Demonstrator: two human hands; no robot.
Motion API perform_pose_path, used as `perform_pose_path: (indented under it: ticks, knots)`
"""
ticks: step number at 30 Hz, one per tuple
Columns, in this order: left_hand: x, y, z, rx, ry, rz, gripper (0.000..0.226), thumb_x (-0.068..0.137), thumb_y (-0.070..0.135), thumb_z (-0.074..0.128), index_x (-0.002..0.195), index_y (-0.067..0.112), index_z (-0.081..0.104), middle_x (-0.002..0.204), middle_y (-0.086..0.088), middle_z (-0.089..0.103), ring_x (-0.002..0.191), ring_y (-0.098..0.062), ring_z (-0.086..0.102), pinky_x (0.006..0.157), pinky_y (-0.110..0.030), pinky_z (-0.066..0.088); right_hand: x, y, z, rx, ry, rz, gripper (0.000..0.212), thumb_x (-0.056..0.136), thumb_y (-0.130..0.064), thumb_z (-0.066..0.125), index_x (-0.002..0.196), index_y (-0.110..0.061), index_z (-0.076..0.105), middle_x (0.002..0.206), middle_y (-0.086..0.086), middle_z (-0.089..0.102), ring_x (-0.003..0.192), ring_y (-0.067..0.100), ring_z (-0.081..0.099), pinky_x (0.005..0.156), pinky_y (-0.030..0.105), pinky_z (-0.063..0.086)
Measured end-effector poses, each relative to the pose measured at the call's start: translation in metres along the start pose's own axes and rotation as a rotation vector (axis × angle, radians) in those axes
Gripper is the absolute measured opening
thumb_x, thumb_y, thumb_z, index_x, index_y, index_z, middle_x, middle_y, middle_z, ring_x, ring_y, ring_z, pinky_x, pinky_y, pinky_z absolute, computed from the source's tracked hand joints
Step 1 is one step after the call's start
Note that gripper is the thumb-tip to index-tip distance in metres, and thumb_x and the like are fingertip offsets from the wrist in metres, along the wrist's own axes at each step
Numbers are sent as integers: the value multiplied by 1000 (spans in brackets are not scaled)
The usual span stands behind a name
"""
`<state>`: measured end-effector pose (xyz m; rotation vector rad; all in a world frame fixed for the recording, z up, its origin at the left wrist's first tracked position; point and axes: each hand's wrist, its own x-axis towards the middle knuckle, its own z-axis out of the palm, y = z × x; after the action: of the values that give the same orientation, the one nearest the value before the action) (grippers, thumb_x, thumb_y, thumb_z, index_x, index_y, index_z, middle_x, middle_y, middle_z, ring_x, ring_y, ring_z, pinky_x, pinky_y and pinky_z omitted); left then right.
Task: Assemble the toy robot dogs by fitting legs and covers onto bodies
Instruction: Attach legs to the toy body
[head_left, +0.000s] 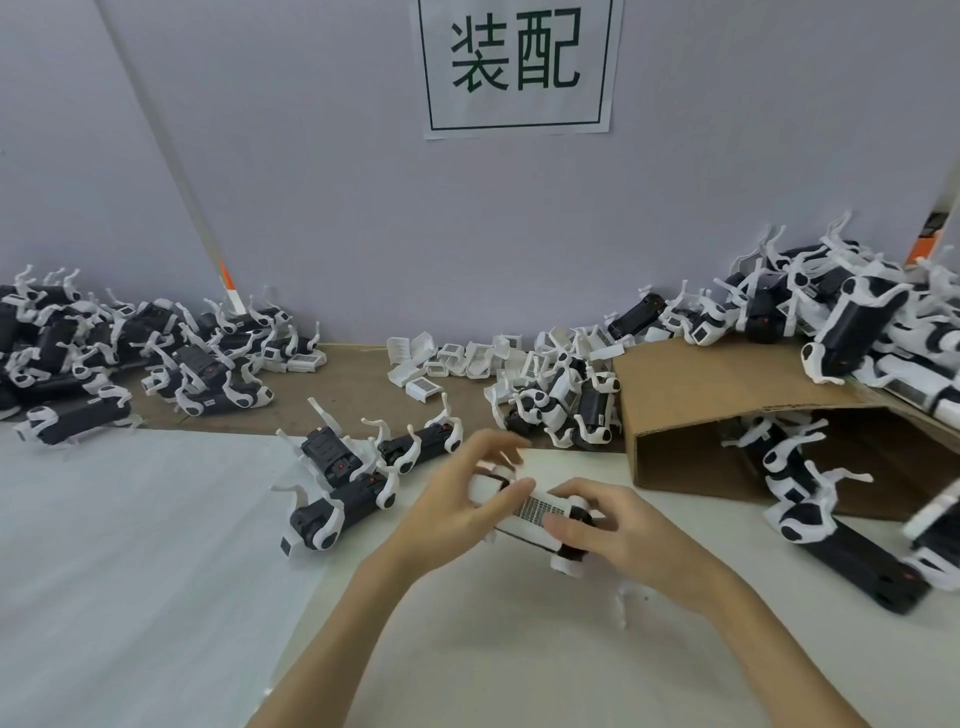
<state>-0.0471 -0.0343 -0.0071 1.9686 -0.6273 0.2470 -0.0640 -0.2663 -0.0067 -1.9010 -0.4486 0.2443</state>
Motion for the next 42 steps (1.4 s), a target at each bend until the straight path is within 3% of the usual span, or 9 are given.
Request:
perform_pose_path:
  ticks: [6,9,12,15,23,29,35,39,42]
  knots:
    - [0,-15,-10,166,58,41,46,84,52,85,122,46,59,120,26,63,119,-5,60,94,-10,41,9,11,29,-444,458,-354,37,90,-39,77,122,-28,63,119,-19,61,121,3,48,99,18,41]
    - [-1,-17,-7,162,-8,30,46,83,50,82,123,51,58,119,35,57,122,-3,54,101,-9,36,10,17,26,-600,410,-406,41,94,-31,76,130,-23,59,125,-14,58,125,8,46,101,31,46]
    - [0,-20,-3,189,-56,6,46,87,45,82,128,40,62,120,33,49,127,0,44,109,-16,32,7,17,24,-574,381,-352,44,95,-40,72,135,-26,57,122,-20,55,121,5,49,99,29,47]
    - [0,-19,-3,208,-71,12,41,87,53,75,123,56,56,116,48,42,126,5,37,111,-21,30,6,12,25,-576,394,-355,44,96,-46,64,133,-23,62,114,-32,51,113,7,53,96,30,49]
    - [-1,-11,-5,177,-52,38,35,92,53,73,120,66,56,119,43,52,117,4,43,108,-39,37,4,4,26,-577,404,-365,33,100,-30,66,130,-18,65,116,-19,60,114,11,55,94,30,48]
    - [0,-8,-3,248,-31,69,33,93,47,73,124,40,64,114,39,58,110,3,48,102,-33,33,5,3,23,-583,383,-320,31,99,-35,67,127,-22,65,115,-13,63,110,7,55,92,29,49]
    - [0,-13,-1,224,-28,-17,37,80,64,77,113,54,65,115,26,59,116,2,42,104,-22,29,4,10,15,-518,272,-156,47,87,-54,77,126,-43,55,114,-24,55,111,-1,54,91,19,47]
    - [-3,-11,6,175,45,-45,48,73,68,84,114,69,61,118,34,55,116,11,38,98,-4,26,6,13,24,-469,295,-114,40,85,-44,81,117,-34,59,106,-18,60,100,4,59,86,29,51]
    - [-4,-11,4,142,30,-140,58,74,57,90,123,66,59,117,35,55,120,6,40,104,-15,31,6,12,27,-321,292,-86,32,86,-39,82,111,-32,63,100,-13,69,93,6,65,81,30,55]
